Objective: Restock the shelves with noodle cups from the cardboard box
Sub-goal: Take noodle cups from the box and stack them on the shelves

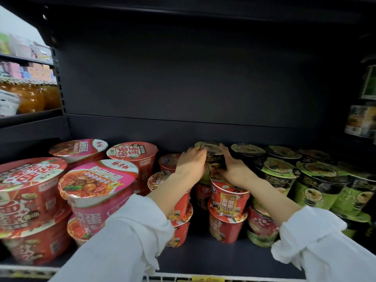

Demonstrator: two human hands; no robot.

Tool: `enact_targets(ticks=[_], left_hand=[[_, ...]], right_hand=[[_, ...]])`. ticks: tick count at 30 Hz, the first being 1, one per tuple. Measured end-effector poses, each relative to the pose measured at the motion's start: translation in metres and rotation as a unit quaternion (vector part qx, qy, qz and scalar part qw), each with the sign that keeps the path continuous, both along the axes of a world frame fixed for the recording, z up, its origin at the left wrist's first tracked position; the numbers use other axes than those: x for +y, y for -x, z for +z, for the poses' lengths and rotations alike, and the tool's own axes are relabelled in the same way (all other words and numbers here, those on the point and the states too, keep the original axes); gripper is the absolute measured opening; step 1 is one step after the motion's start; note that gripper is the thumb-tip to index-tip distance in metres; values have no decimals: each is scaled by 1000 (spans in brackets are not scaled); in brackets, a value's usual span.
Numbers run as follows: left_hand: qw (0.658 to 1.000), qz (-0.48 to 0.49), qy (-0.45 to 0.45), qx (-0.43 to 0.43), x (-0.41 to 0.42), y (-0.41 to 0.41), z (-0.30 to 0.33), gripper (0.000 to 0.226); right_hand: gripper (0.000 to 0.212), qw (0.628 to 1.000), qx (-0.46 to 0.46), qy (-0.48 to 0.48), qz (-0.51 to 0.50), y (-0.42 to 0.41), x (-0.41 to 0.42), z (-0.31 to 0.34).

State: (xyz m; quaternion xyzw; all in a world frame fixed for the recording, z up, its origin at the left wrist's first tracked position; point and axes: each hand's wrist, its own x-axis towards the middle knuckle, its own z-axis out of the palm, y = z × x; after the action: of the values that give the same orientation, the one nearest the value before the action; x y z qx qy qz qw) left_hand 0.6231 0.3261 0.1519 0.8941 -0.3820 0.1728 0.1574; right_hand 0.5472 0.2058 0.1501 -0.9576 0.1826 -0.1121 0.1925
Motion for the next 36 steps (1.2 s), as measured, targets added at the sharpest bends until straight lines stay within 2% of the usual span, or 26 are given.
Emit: enact_targets(ticks=[3, 8, 12, 17, 20, 23, 26, 28, 33, 36], left_hand=[[998, -26, -50, 41, 2, 15, -9, 23], [973, -14, 48, 225, -8, 47, -32, 30], [941, 19, 86, 327, -12, 49, -59, 41], [931, 33, 102, 349, -20, 36, -79, 40], [914, 36, 150, 375, -25, 31, -80, 36], [871, 34, 235, 430, -29, 30, -80, 34], [790, 48, 334, 511, -33, 30, -82, 39], [753, 73, 382, 531, -35, 31, -83, 42], [705, 90, 424, 561, -34, 29, -84, 44], [697, 75, 434, 566, -35, 28, -84, 45]], right_hand=[[67, 997, -41, 55, 21, 15, 2, -3], [47, 994, 61, 78, 42, 18, -3, -17], [43, 991, 68, 103, 55, 22, -4, -16], [49, 989, 73, 110, 60, 21, 2, -15], [48, 990, 70, 109, 57, 20, 1, -16], [48, 990, 60, 110, 62, 20, -2, -19], [49, 990, 59, 112, 64, 22, -2, -20], [48, 989, 64, 121, 61, 23, -1, -16], [54, 997, 32, 70, 6, 11, 4, -4], [72, 997, 30, -46, -51, -4, 3, 0]])
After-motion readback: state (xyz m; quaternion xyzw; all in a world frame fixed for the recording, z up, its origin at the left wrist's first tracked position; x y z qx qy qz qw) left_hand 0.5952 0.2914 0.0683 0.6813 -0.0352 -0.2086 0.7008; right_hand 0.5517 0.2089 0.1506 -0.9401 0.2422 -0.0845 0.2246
